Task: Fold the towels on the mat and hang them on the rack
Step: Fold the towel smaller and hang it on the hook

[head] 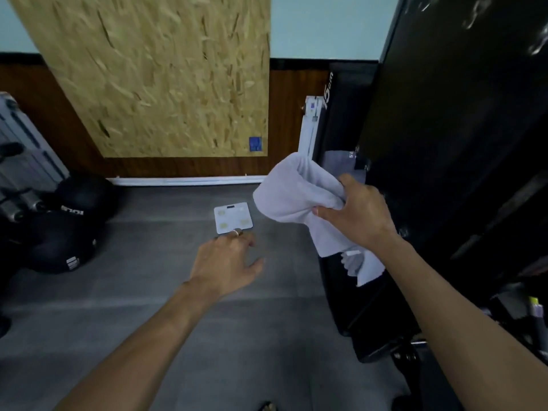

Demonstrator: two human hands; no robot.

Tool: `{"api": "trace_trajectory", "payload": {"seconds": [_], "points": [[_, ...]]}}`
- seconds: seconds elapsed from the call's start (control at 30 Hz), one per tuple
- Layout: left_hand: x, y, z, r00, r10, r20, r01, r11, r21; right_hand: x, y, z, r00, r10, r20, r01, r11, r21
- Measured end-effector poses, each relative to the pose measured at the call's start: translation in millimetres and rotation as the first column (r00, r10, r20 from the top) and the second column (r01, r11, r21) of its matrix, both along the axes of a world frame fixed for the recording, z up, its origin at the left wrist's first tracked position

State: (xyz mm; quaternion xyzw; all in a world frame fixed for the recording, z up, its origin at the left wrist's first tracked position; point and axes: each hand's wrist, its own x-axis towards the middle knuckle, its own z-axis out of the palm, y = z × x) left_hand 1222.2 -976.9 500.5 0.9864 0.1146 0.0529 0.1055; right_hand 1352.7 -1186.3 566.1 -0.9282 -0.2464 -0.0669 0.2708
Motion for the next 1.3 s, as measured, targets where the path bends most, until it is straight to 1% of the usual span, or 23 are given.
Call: {"api": "trace_trajectory", "payload": {"seconds": [0.1, 0.17, 0.2, 0.27, 0.33, 0.37, 0.4, 0.43, 0.47, 0.53, 0.57, 0.63, 0.67, 0.73, 0.77, 0.83, 0.93, 1.03, 1.13, 1.23, 1.27, 1.3], "points": [[59, 25, 20, 0.996, 0.015, 0.085, -0.019, 0.999, 0.046, 57, 14, 16, 1.000, 0.026, 0.014, -0.026, 0.999, 0.027], [102, 41, 32, 0.986, 0.020, 0.165, -0.029, 0.998, 0.054, 93, 21, 24, 0.999, 0.046, 0.028, -0.046, 0.999, 0.008], [126, 48, 37, 0.981, 0.013, 0.193, -0.013, 1.000, 0.000, 112, 25, 28, 0.998, 0.054, 0.040, -0.053, 0.998, -0.013], [172, 59, 50, 0.976, -0.032, 0.218, 0.081, 0.972, -0.220, 148, 31, 34, 0.994, 0.093, 0.060, -0.090, 0.995, -0.043], [220, 62, 64, 0.966, -0.137, 0.220, 0.224, 0.866, -0.447, 184, 38, 36, 0.989, 0.147, 0.021, -0.146, 0.988, -0.054], [243, 61, 71, 0.946, -0.214, 0.244, 0.312, 0.807, -0.501, 201, 41, 35, 0.983, 0.180, -0.033, -0.181, 0.983, -0.043], [263, 59, 76, 0.916, -0.282, 0.286, 0.397, 0.747, -0.534, 219, 42, 33, 0.973, 0.210, -0.094, -0.213, 0.977, -0.014], [295, 59, 81, 0.883, -0.329, 0.335, 0.465, 0.706, -0.534, 248, 46, 32, 0.963, 0.228, -0.144, -0.228, 0.974, 0.015], [308, 56, 83, 0.848, -0.366, 0.383, 0.524, 0.682, -0.510, 260, 46, 29, 0.949, 0.250, -0.190, -0.244, 0.968, 0.057], [344, 55, 84, 0.780, -0.423, 0.460, 0.607, 0.690, -0.394, 291, 46, 28, 0.931, 0.257, -0.260, -0.230, 0.965, 0.128], [365, 56, 83, 0.763, -0.447, 0.467, 0.625, 0.694, -0.357, 307, 47, 29, 0.934, 0.237, -0.268, -0.205, 0.968, 0.144], [406, 60, 84, 0.774, -0.456, 0.439, 0.619, 0.689, -0.377, 333, 51, 33, 0.948, 0.209, -0.241, -0.161, 0.966, 0.204], [425, 62, 87, 0.794, -0.447, 0.411, 0.601, 0.673, -0.430, 343, 55, 34, 0.948, 0.215, -0.233, -0.149, 0.952, 0.269], [460, 64, 95, 0.825, -0.434, 0.362, 0.565, 0.612, -0.553, 360, 63, 37, 0.940, 0.246, -0.238, -0.142, 0.912, 0.385], [478, 65, 99, 0.828, -0.440, 0.347, 0.557, 0.575, -0.600, 369, 67, 36, 0.942, 0.242, -0.235, -0.129, 0.902, 0.411], [512, 67, 107, 0.811, -0.489, 0.320, 0.565, 0.514, -0.646, 391, 73, 35, 0.956, 0.186, -0.227, -0.068, 0.893, 0.445], [557, 71, 113, 0.773, -0.583, 0.250, 0.557, 0.435, -0.707, 420, 80, 37, 0.967, 0.072, -0.243, 0.048, 0.889, 0.454], [601, 80, 117, 0.738, -0.659, 0.149, 0.465, 0.336, -0.819, 441, 86, 41, 0.970, -0.069, -0.234, 0.175, 0.863, 0.473], [650, 83, 123, 0.681, -0.723, 0.115, 0.451, 0.290, -0.844, 455, 91, 48, 0.959, -0.191, -0.210, 0.275, 0.810, 0.518], [689, 76, 134, 0.582, -0.805, 0.114, 0.514, 0.256, -0.819, 460, 96, 56, 0.922, -0.336, -0.194, 0.384, 0.729, 0.567], [699, 74, 139, 0.538, -0.835, 0.116, 0.542, 0.237, -0.806, 461, 96, 57, 0.902, -0.388, -0.192, 0.421, 0.688, 0.591], [708, 72, 144, 0.489, -0.864, 0.122, 0.553, 0.199, -0.809, 462, 96, 60, 0.881, -0.432, -0.193, 0.451, 0.642, 0.620]]}}
